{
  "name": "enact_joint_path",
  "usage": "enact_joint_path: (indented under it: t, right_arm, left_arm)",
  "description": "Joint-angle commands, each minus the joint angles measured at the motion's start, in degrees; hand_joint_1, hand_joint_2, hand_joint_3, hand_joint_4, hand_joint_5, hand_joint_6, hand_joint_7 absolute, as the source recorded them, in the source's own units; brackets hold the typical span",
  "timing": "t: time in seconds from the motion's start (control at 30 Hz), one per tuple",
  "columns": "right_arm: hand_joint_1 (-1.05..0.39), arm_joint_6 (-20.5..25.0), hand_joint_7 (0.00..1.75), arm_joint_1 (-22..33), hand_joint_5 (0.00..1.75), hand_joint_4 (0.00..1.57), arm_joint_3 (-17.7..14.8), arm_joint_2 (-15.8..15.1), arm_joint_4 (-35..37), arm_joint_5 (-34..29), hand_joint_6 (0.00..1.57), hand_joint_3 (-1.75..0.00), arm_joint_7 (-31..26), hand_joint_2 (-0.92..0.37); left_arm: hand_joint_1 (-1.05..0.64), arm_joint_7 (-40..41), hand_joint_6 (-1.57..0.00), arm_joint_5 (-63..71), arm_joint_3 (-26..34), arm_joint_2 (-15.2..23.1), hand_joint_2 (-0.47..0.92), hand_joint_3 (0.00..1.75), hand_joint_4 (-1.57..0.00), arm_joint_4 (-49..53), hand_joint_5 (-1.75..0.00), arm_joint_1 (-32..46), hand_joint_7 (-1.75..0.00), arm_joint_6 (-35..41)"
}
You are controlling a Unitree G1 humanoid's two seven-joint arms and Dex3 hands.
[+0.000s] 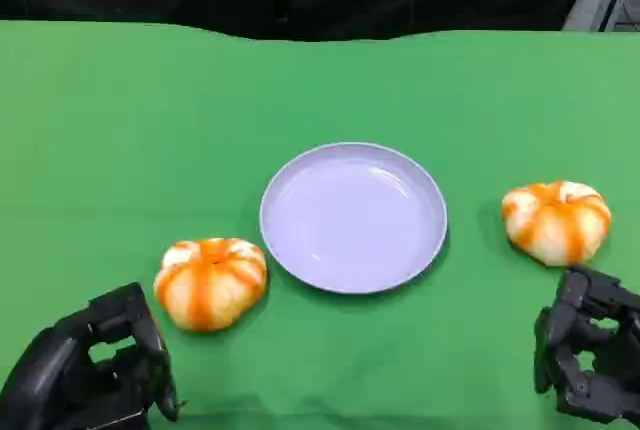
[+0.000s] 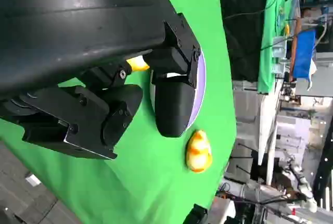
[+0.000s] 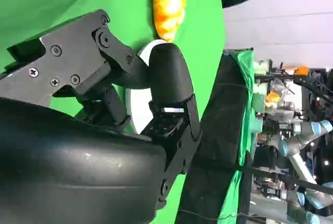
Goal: Grasp the bread from the table and place it into the plate.
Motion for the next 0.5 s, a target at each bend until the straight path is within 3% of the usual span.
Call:
enact_joint_path:
  t: [0.03,0.5]
  right_arm:
    - [-0.14,-0.9,1.73,-0.2,1.75,0.88,-0.5,-0.8,0.3,-0.1,0.71,-1.14,-0.2,-0.60]
    - [-0.14,-0.6,1.74,-0.2,1.75,0.88,-0.6,-0.8,0.3,0.1,0.71,-1.13,-0.4,-0.60]
  left_arm:
    - [0.08,0.5,-0.66,1.1,-0.1,1.0,0.71,1.12,-0.81,0.0,-1.75,0.2,-1.74,-0.6]
    - [0.07,-0.7,-0.65,0.9,-0.1,0.9,0.71,1.10,-0.81,1.3,-1.75,-0.2,-1.73,-2.4]
